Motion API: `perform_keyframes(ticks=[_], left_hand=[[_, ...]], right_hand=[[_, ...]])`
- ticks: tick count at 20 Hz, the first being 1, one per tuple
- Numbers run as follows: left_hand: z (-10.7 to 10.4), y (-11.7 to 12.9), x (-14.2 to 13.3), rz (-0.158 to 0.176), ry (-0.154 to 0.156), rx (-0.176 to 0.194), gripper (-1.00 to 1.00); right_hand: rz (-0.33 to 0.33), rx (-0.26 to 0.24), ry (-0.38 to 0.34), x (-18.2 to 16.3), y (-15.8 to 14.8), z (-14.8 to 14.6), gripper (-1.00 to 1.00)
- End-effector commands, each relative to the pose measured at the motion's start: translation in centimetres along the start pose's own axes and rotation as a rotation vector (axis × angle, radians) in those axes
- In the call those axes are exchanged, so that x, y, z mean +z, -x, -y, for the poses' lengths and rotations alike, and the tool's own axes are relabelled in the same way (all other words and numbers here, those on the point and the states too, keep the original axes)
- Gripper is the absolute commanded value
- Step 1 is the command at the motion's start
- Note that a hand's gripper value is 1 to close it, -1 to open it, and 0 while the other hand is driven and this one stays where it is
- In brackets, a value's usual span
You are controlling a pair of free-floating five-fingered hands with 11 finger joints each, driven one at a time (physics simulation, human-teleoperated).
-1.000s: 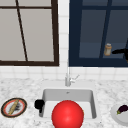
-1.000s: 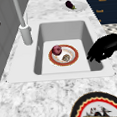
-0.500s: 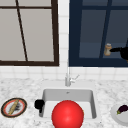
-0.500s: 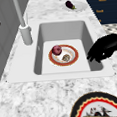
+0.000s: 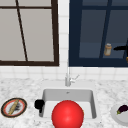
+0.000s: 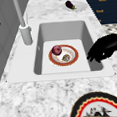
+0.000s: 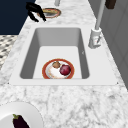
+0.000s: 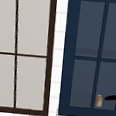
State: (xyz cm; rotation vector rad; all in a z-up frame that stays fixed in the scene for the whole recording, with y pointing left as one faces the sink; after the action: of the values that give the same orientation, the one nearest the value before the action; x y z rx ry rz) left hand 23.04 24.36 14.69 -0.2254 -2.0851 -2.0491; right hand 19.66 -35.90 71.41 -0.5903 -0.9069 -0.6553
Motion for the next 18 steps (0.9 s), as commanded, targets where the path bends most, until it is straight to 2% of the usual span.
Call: perform_keyframes(ticks=[1,4,7,9,11,16,18], left_hand=[[0.0,0.0,0.0,0.0,0.0,0.0,0.0],[0.0,0.0,0.0,0.0,0.0,0.0,0.0],[0.0,0.0,0.0,0.0,0.0,0.0,0.0],[0.0,0.0,0.0,0.0,0.0,0.0,0.0],[0.0,0.0,0.0,0.0,0.0,0.0,0.0],[0.0,0.0,0.0,0.0,0.0,0.0,0.0],[0.0,0.0,0.0,0.0,0.0,0.0,0.0]], right_hand=[[-0.023,-0.046,-0.041,-1.3,-0.4,2.0,-1.0],[-0.003,-0.003,-0.076,-2.8,-0.2,1.3,-1.0],[0.025,0.006,-0.081,-4.5,-0.4,0.7,-1.0],[0.031,-0.009,-0.085,-5.7,-0.6,0.7,-1.0],[0.069,-0.044,-0.09,-6.8,-1.0,1.2,-1.0],[0.07,-0.036,-0.106,-10.3,-1.5,0.2,-1.0],[0.085,-0.054,-0.085,-10.2,-1.2,0.7,-1.0]])
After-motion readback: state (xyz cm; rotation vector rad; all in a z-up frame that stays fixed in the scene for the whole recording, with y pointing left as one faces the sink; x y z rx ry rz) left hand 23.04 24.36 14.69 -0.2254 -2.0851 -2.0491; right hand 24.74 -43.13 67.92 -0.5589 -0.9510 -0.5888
